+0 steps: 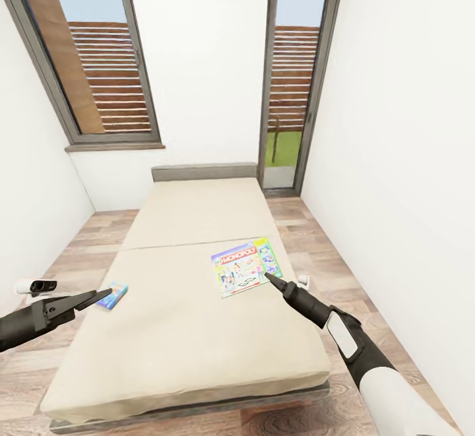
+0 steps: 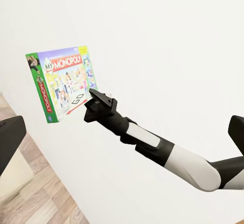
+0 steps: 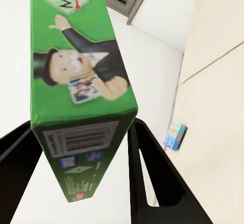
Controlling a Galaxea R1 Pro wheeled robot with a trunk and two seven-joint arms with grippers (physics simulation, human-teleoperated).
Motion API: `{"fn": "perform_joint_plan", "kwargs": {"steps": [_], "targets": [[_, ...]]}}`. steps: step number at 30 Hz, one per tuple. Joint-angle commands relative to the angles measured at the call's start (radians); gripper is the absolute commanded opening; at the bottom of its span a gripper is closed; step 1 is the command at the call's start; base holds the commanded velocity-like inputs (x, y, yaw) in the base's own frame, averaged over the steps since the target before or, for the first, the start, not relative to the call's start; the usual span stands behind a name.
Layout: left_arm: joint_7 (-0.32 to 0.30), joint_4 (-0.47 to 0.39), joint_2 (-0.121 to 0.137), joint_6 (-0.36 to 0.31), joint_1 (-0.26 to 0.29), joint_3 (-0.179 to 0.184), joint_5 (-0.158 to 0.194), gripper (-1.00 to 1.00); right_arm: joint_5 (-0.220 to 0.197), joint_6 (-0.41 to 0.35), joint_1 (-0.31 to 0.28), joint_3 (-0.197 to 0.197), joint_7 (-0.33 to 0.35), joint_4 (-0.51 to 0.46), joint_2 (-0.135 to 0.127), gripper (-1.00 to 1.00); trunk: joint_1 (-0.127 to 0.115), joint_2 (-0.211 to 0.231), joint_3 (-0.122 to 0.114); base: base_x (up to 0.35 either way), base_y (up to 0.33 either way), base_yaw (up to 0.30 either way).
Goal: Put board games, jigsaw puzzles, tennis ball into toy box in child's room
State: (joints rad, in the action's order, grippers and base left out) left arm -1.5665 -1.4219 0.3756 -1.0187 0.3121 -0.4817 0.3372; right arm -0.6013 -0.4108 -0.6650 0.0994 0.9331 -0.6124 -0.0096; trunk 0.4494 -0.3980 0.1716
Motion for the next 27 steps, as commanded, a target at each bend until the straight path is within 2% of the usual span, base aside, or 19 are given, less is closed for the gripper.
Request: {"fn": "perform_joint_plan", "kwargs": {"steps": [1,27], "targets": [[-0.004,0.000,0.000,-0.011,0.001,0.000,-0.001,1.00,-0.006,-0.008,-0.001,0.001,0.001,0.000,0.000,-1.00,0.001,-0.002,0.000,0.000,0.000,0.062],[-0.004,0.000,0.000,-0.011,0.001,0.000,-0.001,1.00,-0.006,-0.007,-0.001,0.002,0.001,0.003,0.000,-1.00,0.001,-0.002,-0.043,0.000,0.000,0.062]]}}
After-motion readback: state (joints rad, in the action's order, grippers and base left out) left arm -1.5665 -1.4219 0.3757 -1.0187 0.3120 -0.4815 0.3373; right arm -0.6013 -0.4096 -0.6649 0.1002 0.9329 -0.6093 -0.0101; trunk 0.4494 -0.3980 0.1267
